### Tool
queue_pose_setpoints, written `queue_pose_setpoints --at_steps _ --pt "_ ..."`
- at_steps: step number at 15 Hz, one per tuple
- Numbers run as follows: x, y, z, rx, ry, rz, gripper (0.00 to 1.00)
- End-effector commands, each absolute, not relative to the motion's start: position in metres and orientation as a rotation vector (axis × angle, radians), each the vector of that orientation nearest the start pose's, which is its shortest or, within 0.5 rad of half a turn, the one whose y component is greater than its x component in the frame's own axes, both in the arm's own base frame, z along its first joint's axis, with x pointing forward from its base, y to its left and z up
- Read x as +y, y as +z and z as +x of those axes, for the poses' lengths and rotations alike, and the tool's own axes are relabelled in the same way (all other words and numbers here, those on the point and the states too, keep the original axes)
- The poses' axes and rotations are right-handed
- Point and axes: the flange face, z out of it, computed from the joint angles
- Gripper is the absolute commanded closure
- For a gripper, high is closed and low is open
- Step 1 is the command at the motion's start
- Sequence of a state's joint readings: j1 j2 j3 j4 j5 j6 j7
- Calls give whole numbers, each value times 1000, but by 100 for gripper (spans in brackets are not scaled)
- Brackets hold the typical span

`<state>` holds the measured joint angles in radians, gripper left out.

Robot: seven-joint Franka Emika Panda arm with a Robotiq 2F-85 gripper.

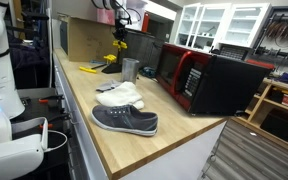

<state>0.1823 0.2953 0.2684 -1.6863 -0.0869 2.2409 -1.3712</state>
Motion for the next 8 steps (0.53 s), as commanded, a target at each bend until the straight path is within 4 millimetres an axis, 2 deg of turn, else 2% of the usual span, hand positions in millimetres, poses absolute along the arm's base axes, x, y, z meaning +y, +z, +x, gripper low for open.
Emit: queue_pose_setpoints --at_steps 1,8 --pt "282 446 606 2420 345 1723 94" --pt "296 441 598 2385 370 1548 94"
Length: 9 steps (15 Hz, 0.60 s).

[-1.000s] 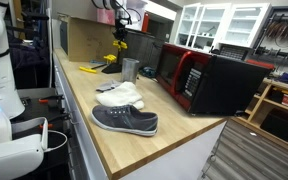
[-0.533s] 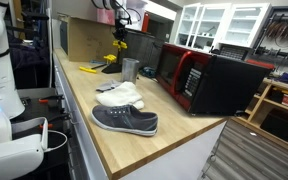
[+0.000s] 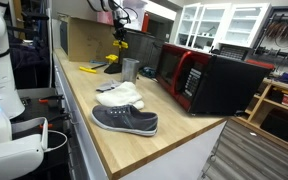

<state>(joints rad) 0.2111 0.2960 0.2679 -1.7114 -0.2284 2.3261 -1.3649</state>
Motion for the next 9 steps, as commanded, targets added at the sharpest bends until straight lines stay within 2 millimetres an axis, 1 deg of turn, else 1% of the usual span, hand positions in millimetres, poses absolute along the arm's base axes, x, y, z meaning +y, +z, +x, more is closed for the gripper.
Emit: queue_pose_setpoints --at_steps 1,6,9 --pt "296 442 597 2386 377 1538 94" --pt "297 447 588 2432 397 1533 94" --pt "292 451 583 2450 411 1555 94"
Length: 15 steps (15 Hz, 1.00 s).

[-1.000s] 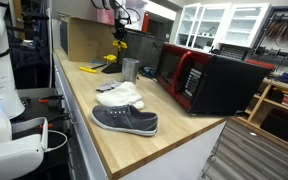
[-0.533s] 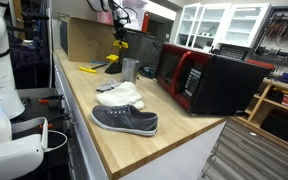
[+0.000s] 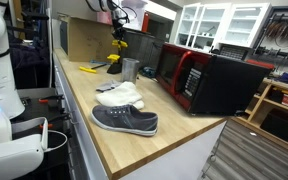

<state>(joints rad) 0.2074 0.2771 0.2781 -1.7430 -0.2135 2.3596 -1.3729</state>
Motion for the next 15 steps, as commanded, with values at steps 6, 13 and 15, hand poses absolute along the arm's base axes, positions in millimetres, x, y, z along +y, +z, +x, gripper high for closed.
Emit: queue_pose_setpoints --at_steps 6,13,15 --pt "273 444 584 2431 383 1592 94" --pt "267 441 598 2406 400 1590 94" --pt "268 439 599 2406 407 1589 94"
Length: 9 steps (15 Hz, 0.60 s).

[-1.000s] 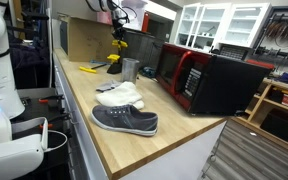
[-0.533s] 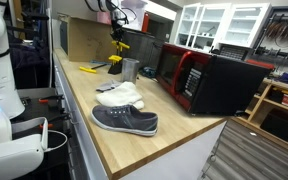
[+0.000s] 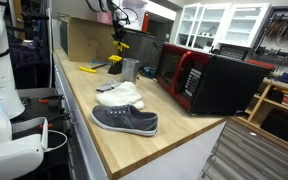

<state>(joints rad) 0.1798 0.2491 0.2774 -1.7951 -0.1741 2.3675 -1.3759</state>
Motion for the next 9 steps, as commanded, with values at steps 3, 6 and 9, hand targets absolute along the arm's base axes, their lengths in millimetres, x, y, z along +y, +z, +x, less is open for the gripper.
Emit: queue_pose_setpoints --at_steps 3,6,9 --pt "269 437 600 2404 409 1570 94" --pt "268 438 602 2397 412 1549 94" --pt "266 442 603 2396 416 1535 94"
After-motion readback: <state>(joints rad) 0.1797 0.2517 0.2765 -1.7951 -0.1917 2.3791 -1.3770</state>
